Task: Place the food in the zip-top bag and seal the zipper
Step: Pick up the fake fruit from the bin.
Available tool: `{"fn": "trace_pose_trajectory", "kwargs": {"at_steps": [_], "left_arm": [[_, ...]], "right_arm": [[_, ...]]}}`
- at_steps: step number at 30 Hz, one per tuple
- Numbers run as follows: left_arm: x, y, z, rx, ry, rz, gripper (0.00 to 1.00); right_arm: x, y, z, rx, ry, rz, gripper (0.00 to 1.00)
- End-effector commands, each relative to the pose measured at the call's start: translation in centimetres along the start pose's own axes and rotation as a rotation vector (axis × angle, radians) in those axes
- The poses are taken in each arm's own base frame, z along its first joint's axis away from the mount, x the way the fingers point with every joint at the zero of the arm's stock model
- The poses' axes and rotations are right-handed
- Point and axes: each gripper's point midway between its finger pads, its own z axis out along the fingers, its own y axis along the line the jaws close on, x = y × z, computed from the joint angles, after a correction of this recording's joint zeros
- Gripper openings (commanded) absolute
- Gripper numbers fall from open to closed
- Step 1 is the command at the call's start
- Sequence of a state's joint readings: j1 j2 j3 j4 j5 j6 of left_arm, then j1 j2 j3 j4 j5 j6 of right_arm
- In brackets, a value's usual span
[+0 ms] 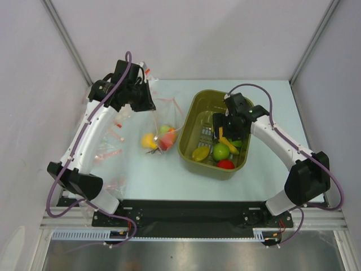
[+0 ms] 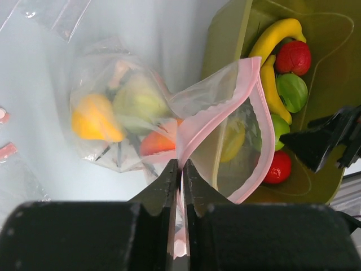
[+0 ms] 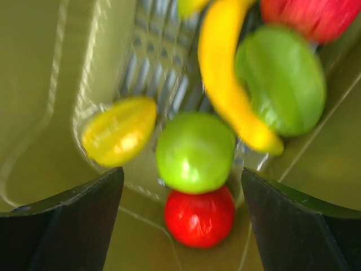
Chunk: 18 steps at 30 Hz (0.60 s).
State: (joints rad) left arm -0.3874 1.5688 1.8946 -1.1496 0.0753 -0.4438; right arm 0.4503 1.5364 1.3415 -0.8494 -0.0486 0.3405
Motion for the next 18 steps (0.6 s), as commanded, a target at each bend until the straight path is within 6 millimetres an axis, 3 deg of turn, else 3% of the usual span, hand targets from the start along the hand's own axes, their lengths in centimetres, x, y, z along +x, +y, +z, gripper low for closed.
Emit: {"fn": "trace_pose_trajectory", "kwargs": {"at_steps": [1, 7, 17, 18], "left_arm": [[-1.4, -0.6, -0.4, 0.029, -0.049, 0.009, 0.11], [-0.9, -0.6, 0.4, 0.034, -0.017, 0.013, 0.11], [-0.4, -0.9, 0.6, 0.053, -0.001, 0.017, 0.00], [-0.3, -0.8, 0.6, 0.054, 0.000, 0.018, 0.00]], "right_arm": [[2.9, -0.1, -1.1, 0.013, 0.051, -0.041, 0.92], [5.7, 0.4, 0.3, -0.010, 0.138, -0.034, 0.95], [7.2, -0.2, 3.7, 0.024, 0.210, -0.014, 0.94], [7.3, -0.2, 4.0, 0.021, 0.213, -0.012, 0.89]]}}
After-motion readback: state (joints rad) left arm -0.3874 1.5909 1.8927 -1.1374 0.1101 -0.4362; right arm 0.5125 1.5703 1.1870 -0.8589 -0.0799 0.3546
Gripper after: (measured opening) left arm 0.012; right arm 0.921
